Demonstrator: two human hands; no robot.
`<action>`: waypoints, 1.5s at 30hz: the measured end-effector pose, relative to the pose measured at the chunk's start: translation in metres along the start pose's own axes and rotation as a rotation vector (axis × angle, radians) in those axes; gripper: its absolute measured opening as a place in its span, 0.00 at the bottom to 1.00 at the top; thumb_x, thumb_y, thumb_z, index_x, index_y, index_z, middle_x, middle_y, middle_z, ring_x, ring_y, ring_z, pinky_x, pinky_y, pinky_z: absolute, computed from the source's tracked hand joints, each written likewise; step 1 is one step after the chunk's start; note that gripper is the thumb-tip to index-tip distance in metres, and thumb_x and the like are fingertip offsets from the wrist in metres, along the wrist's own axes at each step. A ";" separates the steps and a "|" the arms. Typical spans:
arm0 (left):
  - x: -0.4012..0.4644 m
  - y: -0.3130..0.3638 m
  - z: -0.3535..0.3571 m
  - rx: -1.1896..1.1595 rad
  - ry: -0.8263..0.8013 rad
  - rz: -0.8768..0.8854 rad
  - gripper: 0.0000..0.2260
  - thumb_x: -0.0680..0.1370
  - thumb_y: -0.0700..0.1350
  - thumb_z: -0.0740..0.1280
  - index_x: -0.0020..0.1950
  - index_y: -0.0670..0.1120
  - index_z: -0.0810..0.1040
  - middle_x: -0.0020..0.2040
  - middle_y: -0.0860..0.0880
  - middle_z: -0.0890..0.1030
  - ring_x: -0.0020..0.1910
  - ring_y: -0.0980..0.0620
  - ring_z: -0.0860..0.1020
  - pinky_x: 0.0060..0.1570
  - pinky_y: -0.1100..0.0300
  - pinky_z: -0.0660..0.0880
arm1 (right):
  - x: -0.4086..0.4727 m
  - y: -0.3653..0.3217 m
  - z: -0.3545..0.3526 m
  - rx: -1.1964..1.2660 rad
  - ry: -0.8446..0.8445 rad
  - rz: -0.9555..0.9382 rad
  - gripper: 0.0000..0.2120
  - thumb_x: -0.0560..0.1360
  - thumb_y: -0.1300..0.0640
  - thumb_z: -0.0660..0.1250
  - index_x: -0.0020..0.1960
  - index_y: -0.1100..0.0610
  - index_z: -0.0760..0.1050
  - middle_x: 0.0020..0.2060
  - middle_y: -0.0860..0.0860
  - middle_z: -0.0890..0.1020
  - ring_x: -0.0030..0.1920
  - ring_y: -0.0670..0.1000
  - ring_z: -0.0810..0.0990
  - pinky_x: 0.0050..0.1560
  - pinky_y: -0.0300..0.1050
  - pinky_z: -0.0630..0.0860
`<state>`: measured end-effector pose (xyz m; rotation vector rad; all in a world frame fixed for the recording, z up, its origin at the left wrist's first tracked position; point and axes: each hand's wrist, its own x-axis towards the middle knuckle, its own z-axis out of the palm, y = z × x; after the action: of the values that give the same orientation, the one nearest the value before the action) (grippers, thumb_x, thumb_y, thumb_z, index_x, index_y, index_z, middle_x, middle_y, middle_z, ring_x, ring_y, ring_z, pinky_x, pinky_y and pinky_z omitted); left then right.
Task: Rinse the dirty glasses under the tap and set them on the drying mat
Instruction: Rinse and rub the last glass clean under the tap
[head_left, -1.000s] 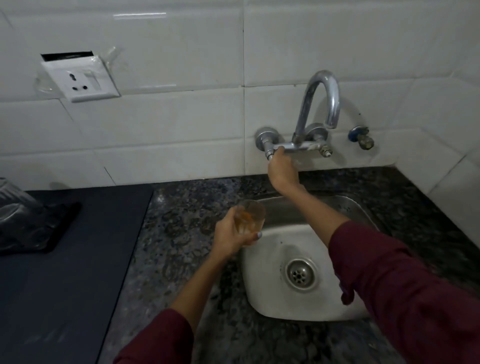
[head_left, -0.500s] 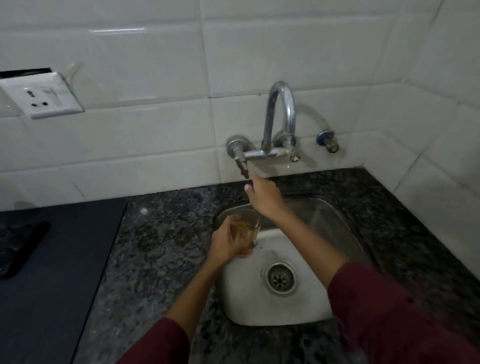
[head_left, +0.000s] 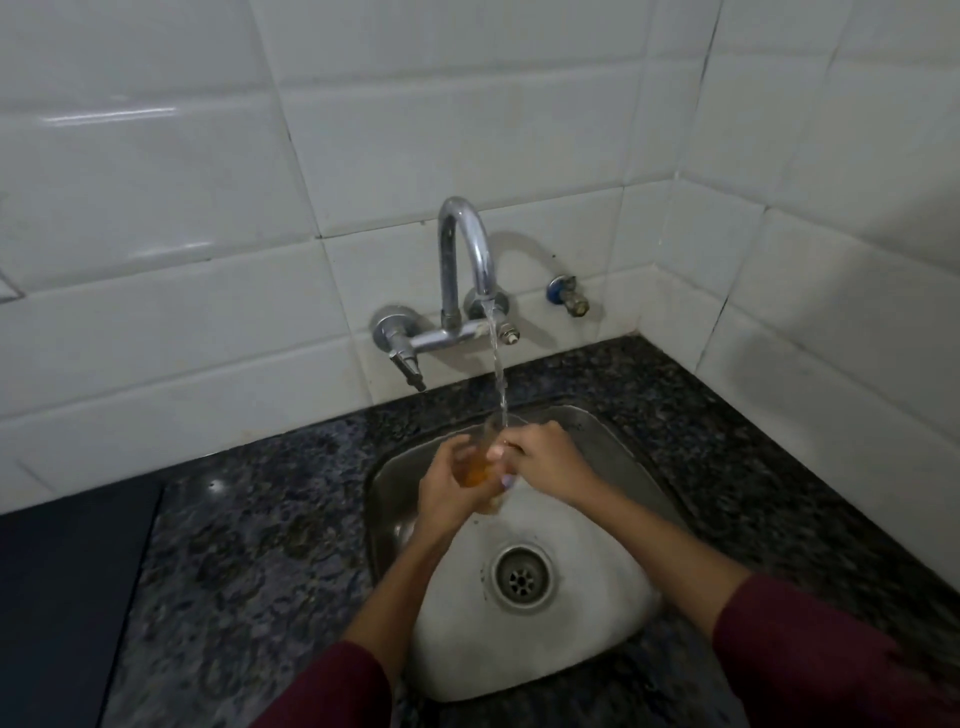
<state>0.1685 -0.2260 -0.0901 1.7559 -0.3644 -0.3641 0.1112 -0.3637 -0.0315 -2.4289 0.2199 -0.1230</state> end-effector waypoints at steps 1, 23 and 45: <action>-0.001 -0.004 0.001 -0.129 0.036 -0.040 0.30 0.64 0.46 0.80 0.63 0.50 0.73 0.57 0.50 0.79 0.54 0.52 0.77 0.48 0.64 0.75 | 0.006 -0.002 0.000 0.161 0.053 0.084 0.09 0.76 0.56 0.64 0.47 0.57 0.82 0.43 0.56 0.85 0.46 0.53 0.83 0.49 0.45 0.77; 0.033 0.015 -0.015 -0.728 0.165 -0.323 0.04 0.76 0.45 0.67 0.43 0.47 0.77 0.37 0.45 0.79 0.31 0.50 0.78 0.29 0.59 0.76 | 0.006 -0.020 0.015 0.404 -0.346 -0.033 0.19 0.76 0.66 0.63 0.66 0.58 0.72 0.62 0.55 0.78 0.59 0.49 0.77 0.52 0.32 0.73; 0.054 0.017 -0.014 -0.706 0.022 -0.624 0.09 0.78 0.50 0.63 0.51 0.45 0.77 0.44 0.43 0.82 0.39 0.45 0.82 0.31 0.50 0.80 | 0.042 -0.004 0.002 -0.169 -0.571 -0.164 0.28 0.73 0.69 0.59 0.70 0.49 0.69 0.65 0.54 0.75 0.61 0.55 0.75 0.49 0.35 0.70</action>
<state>0.2218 -0.2406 -0.0736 1.1327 0.3230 -0.8053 0.1534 -0.3678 -0.0287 -2.5315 -0.2353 0.5310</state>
